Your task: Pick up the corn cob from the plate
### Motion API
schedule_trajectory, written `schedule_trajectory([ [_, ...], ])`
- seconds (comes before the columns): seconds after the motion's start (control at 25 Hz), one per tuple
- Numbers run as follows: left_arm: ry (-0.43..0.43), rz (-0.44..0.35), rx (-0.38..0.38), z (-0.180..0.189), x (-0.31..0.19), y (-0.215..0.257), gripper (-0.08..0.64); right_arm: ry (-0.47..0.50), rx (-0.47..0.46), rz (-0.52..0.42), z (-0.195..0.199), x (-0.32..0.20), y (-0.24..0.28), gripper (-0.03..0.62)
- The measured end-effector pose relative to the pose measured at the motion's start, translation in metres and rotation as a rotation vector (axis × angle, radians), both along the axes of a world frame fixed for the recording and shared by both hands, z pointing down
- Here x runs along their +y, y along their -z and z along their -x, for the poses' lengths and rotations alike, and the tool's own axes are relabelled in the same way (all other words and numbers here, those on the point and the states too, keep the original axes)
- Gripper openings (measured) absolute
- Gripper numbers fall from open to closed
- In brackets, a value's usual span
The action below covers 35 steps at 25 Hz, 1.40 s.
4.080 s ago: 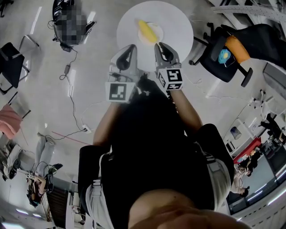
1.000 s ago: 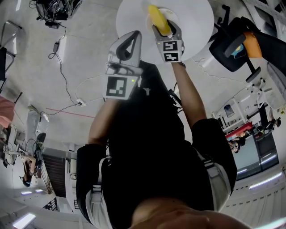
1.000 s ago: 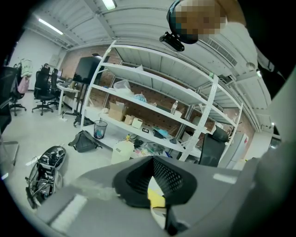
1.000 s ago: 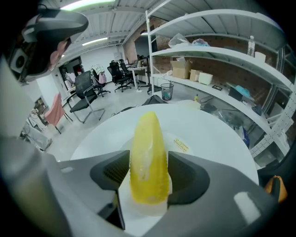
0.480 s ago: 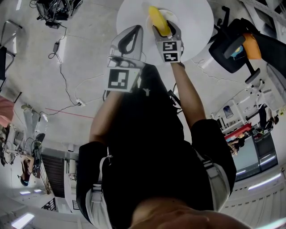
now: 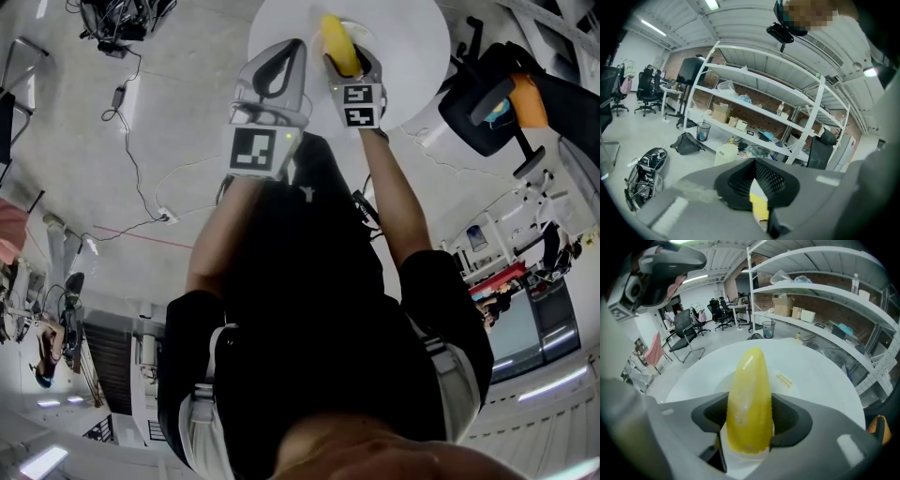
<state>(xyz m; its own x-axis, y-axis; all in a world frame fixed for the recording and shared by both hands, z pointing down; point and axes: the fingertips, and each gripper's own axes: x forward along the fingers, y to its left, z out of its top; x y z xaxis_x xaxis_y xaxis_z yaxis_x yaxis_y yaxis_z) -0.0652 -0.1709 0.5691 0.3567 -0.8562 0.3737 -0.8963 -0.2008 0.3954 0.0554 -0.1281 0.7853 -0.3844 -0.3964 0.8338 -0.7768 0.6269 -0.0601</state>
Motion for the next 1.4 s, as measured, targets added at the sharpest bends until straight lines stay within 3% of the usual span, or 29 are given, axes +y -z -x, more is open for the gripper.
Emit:
schedule_trajectory([
  [0.76, -0.025, -0.028, 0.016, -0.016, 0.010, 0.012, 0.003, -0.176, -0.102, 0.022, -0.017, 0.001, 0.008, 0.264],
  [1.28, -0.090, -0.103, -0.007, -0.033, 0.013, 0.040, 0.003, -0.241, -0.160, -0.036, -0.021, -0.004, 0.052, 0.265],
  [1.4, -0.079, -0.110, 0.023, -0.034, 0.009, 0.051, 0.003, -0.259, -0.174, -0.055, -0.020, -0.005, 0.065, 0.265],
])
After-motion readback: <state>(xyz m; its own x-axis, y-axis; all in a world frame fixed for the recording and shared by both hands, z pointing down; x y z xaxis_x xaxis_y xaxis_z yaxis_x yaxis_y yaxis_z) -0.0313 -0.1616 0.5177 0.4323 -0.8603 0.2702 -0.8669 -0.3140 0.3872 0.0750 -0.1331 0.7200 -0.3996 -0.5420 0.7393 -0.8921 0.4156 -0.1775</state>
